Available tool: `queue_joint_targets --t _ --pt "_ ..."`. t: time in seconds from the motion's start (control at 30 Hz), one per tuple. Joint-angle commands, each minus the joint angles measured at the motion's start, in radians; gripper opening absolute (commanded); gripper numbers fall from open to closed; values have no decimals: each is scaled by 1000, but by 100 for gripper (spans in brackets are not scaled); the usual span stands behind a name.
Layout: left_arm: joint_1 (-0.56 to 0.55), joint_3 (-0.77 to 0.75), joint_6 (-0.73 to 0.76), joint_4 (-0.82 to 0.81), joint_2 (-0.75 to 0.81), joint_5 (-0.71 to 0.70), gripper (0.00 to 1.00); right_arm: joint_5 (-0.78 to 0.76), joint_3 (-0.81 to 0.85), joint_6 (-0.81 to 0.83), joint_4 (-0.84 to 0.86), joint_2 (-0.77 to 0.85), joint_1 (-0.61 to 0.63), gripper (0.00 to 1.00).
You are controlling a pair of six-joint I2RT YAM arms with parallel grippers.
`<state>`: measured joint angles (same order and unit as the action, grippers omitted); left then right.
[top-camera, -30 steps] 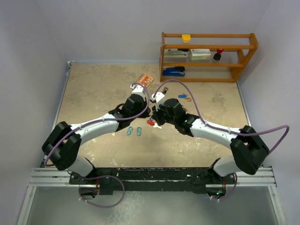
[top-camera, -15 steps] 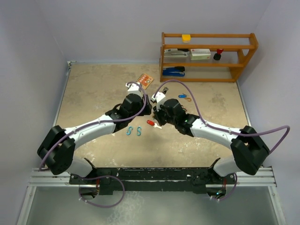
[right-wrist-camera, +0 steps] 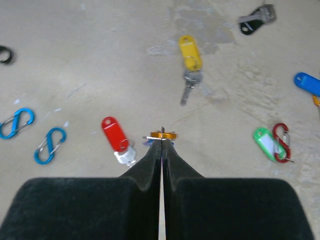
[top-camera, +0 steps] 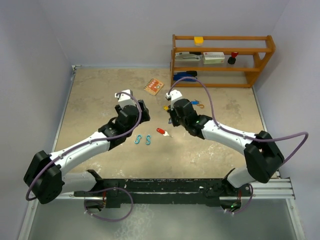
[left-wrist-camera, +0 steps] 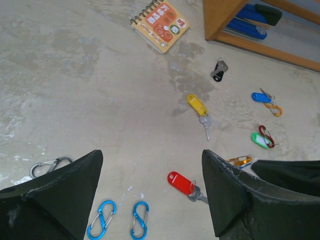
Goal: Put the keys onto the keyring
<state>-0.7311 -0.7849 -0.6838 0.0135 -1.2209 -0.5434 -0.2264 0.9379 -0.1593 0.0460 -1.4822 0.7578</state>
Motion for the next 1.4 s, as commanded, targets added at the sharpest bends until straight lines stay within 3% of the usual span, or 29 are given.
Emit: queue_joint_targets --t 0.0,0.63,1.37 --pt "15 30 -20 -6 45 -56 78 -56 41 -90 -29 -10 -80 0" --pt "24 37 -23 -17 20 -44 78 -14 10 -223 -33 -19 -409 0" --pt "25 62 -33 46 68 -55 78 37 175 -226 -19 -207 -663 0"
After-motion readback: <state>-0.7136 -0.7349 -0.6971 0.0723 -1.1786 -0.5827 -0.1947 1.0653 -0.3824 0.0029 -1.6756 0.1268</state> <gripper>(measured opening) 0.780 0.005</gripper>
